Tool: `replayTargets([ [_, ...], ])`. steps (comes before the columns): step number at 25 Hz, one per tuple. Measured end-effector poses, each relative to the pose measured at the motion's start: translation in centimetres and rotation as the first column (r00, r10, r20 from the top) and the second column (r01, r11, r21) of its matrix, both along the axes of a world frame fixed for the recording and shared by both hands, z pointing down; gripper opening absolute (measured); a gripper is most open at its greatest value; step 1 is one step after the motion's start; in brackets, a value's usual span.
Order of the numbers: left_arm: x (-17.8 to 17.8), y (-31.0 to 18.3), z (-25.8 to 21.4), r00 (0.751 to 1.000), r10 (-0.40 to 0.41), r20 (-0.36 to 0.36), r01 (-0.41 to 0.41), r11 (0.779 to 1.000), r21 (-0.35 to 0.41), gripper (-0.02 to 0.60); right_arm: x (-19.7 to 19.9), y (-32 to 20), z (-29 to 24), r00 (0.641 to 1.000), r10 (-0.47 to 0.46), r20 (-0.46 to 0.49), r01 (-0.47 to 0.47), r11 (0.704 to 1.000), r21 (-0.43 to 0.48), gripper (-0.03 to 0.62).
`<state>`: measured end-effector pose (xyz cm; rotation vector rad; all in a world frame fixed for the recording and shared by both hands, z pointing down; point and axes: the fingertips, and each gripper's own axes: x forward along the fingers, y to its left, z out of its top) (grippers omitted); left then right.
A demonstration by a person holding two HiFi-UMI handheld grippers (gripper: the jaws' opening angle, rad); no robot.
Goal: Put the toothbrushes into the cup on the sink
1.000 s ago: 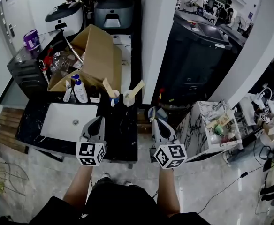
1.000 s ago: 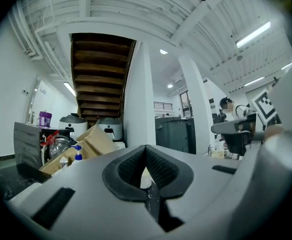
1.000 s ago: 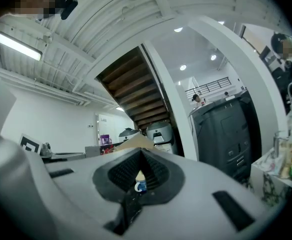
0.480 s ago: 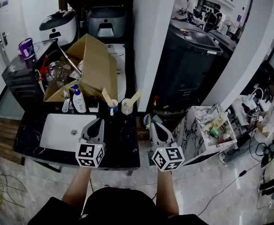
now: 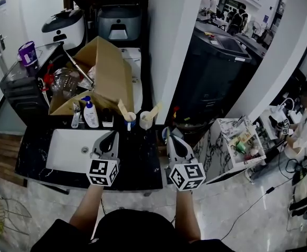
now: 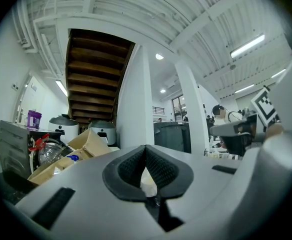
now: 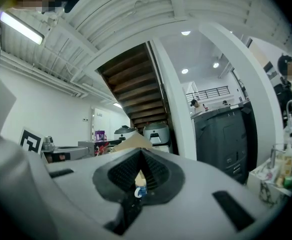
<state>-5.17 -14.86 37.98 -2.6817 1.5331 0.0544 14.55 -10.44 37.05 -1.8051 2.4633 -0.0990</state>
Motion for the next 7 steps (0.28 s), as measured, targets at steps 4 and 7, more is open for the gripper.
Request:
replayTargets([
  [4, -0.3, -0.8, -0.2, 1.000, 0.003, -0.001, -0.003, 1.000, 0.004, 0.003, -0.1, -0.6, 0.0, 1.000, 0.012, -0.005, -0.012, 1.000, -0.005, 0.002],
  [7, -0.6, -1.4, -0.4, 1.000, 0.005, -0.006, -0.005, 1.000, 0.004, 0.003, -0.3, -1.1, -0.3, 1.000, 0.015, -0.009, -0.015, 1.000, -0.002, 0.002],
])
